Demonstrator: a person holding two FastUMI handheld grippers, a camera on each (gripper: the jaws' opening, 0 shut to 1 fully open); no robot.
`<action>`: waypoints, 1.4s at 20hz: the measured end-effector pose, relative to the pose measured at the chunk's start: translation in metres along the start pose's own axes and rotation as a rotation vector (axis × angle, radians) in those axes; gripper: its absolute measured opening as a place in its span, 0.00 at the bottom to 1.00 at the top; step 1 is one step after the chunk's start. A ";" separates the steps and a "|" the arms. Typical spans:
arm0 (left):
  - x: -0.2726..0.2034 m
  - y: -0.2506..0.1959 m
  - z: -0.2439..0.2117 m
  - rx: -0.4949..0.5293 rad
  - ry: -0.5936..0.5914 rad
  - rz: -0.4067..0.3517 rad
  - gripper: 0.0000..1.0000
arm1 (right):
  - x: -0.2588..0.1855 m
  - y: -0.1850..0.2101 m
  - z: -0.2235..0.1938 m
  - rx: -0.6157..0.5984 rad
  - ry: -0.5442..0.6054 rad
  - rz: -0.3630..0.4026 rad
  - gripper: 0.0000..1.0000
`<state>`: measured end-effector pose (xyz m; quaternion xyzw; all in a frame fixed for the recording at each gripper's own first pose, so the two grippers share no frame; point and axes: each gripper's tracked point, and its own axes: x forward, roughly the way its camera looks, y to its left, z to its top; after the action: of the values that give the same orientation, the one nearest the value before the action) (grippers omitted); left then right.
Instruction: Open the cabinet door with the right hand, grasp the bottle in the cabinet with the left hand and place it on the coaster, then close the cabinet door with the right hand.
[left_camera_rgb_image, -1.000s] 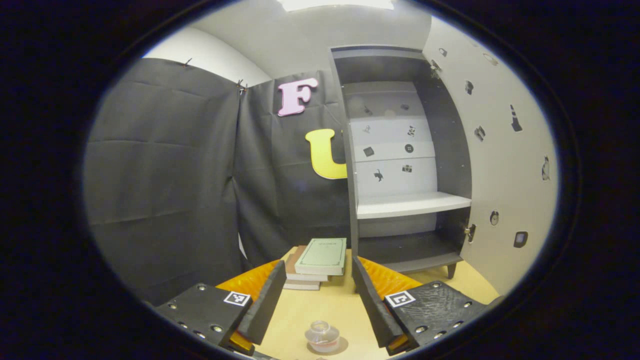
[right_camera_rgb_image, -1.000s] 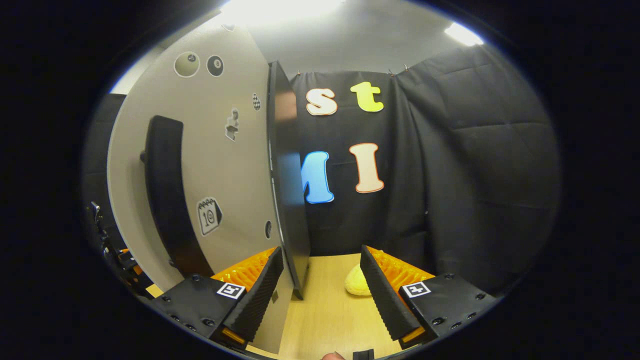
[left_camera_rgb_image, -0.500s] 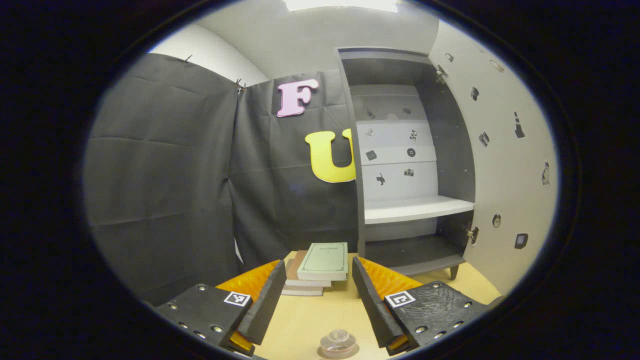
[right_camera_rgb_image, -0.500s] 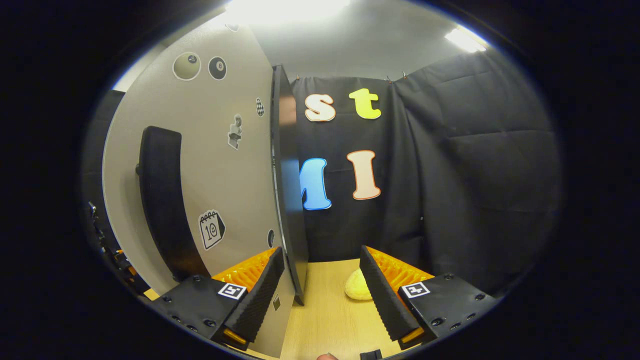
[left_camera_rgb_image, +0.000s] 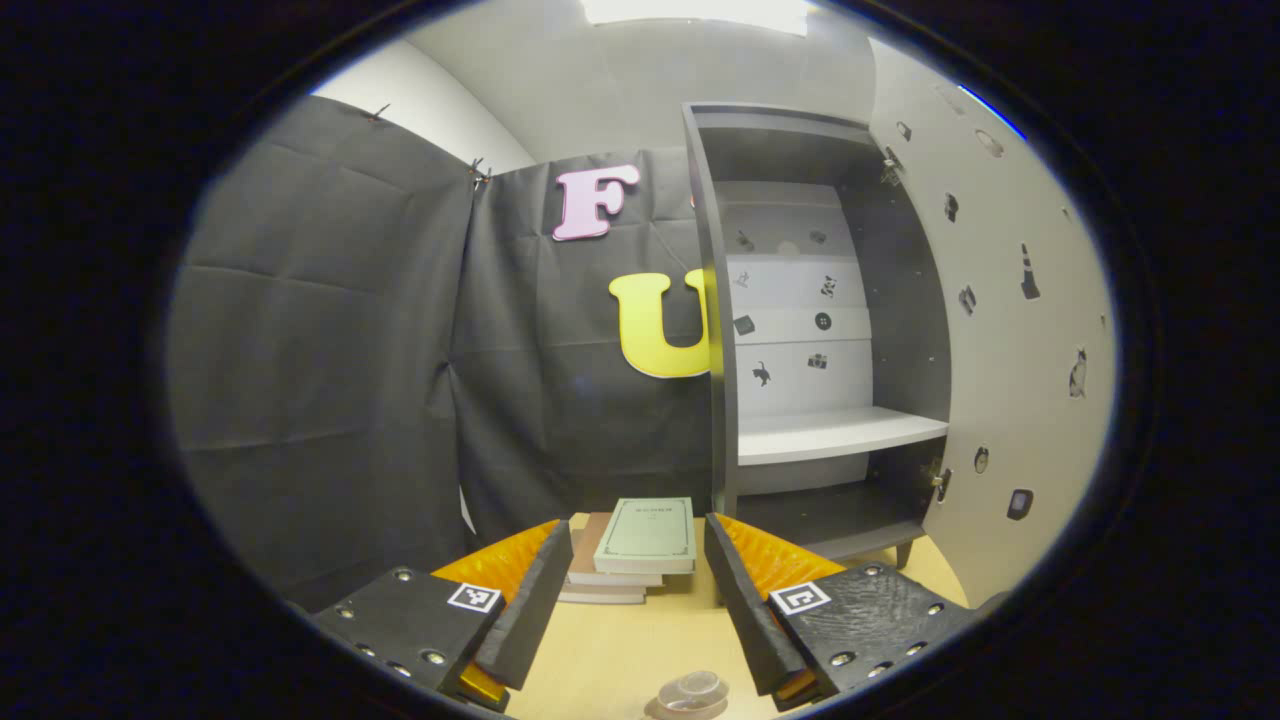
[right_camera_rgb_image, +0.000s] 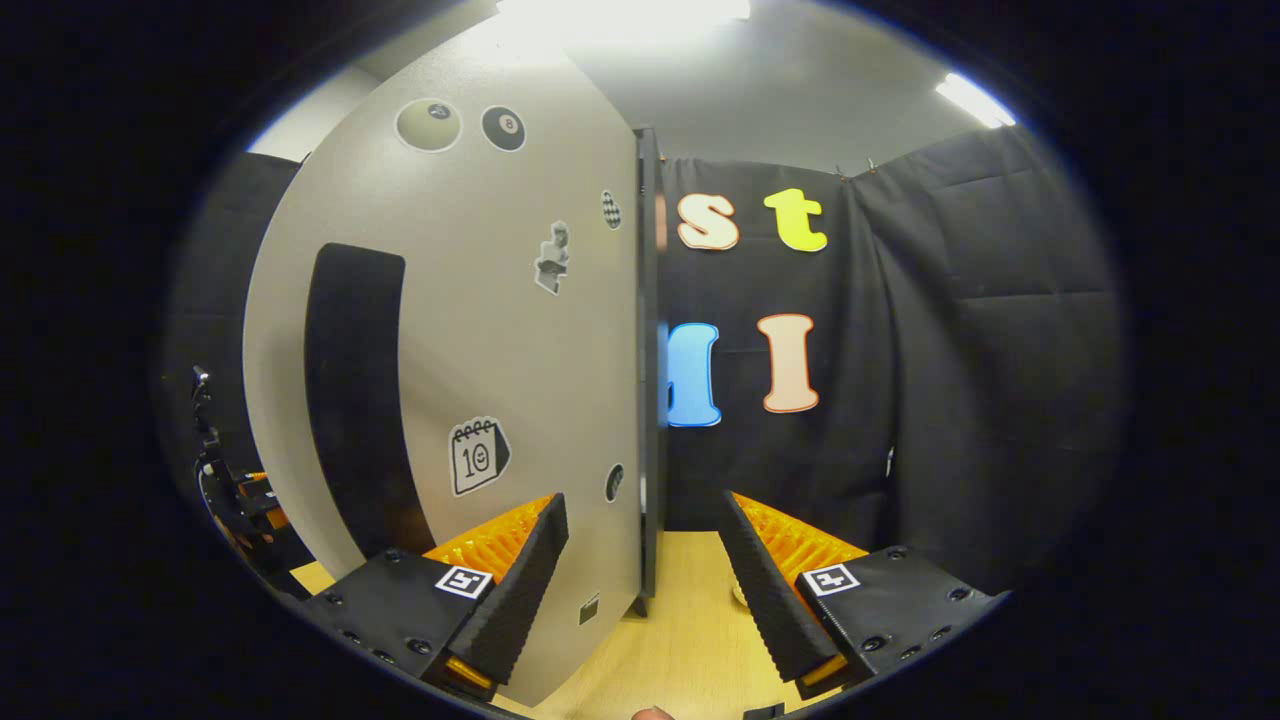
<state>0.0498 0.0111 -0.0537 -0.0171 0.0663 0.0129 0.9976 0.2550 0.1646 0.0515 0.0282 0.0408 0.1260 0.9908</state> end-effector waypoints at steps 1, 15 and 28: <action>0.000 0.002 0.002 0.001 -0.004 -0.003 0.80 | 0.001 0.008 -0.001 0.002 -0.003 0.013 0.97; -0.008 0.055 -0.006 0.012 0.007 -0.005 0.81 | 0.047 0.103 0.001 0.018 -0.013 0.135 0.97; -0.038 0.131 -0.009 0.019 -0.006 0.090 0.85 | 0.127 0.171 -0.003 0.051 -0.014 0.109 0.95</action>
<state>0.0072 0.1408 -0.0616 -0.0045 0.0644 0.0574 0.9963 0.3348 0.3621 0.0501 0.0567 0.0356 0.1788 0.9816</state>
